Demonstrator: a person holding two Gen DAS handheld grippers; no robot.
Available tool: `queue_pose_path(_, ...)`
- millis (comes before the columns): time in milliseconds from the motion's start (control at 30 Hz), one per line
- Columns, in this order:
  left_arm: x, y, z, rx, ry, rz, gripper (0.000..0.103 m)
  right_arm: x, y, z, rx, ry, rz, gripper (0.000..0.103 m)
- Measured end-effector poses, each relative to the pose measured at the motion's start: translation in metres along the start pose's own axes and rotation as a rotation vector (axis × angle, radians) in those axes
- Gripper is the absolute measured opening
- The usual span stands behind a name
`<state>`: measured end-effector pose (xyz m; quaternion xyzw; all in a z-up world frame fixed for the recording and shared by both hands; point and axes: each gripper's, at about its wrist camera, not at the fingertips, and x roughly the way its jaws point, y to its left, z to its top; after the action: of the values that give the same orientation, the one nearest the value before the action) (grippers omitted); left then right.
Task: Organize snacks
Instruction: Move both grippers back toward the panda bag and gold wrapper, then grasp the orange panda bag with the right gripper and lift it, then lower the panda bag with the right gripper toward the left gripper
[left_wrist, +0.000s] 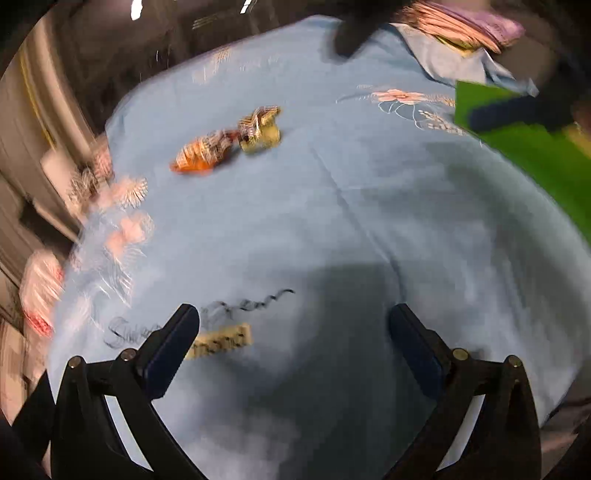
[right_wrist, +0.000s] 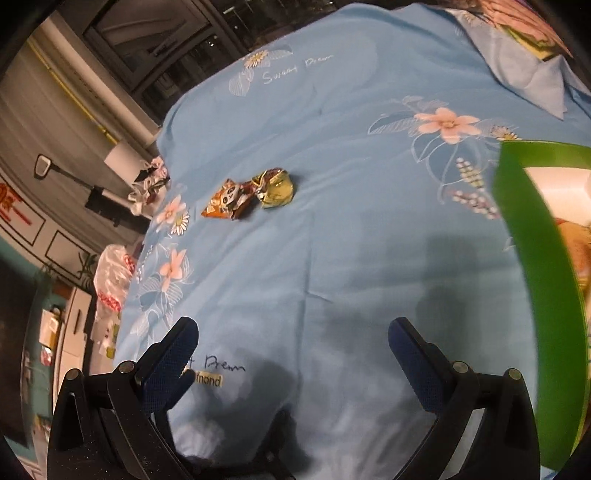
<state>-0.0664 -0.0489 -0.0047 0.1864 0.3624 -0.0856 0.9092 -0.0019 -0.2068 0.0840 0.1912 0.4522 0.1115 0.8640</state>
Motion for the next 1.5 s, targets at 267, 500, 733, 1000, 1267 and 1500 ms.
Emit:
queue_pose_path(267,-0.003,0.015,-0.012,-0.066,-0.008,-0.095,0.102,0.056,0.063,0.061,-0.216,0.058,-0.098,0.103)
queue_pose_path(500,0.010,0.043,-0.011,-0.211,0.065,-0.252,0.103,0.138,0.155,0.123,-0.582,0.113,-0.227,0.103)
queue_pose_path(733,0.007,0.041,-0.013,-0.236,0.076,-0.276,0.103,0.237,0.181,0.132,-0.619,0.223,-0.257,0.103)
queue_pose_path(1000,0.014,0.040,-0.012,-0.255,0.095,-0.247,0.103,0.271,0.139,0.141,-0.487,0.249,-0.314,0.075)
queue_pose_path(1267,0.016,0.038,-0.013,-0.261,0.115,-0.235,0.103,0.220,0.132,0.132,-0.440,0.226,-0.181,0.052)
queue_pose_path(1500,0.016,0.042,-0.016,-0.259,0.112,-0.243,0.103,0.100,0.110,0.099,-0.440,0.106,-0.087,0.052)
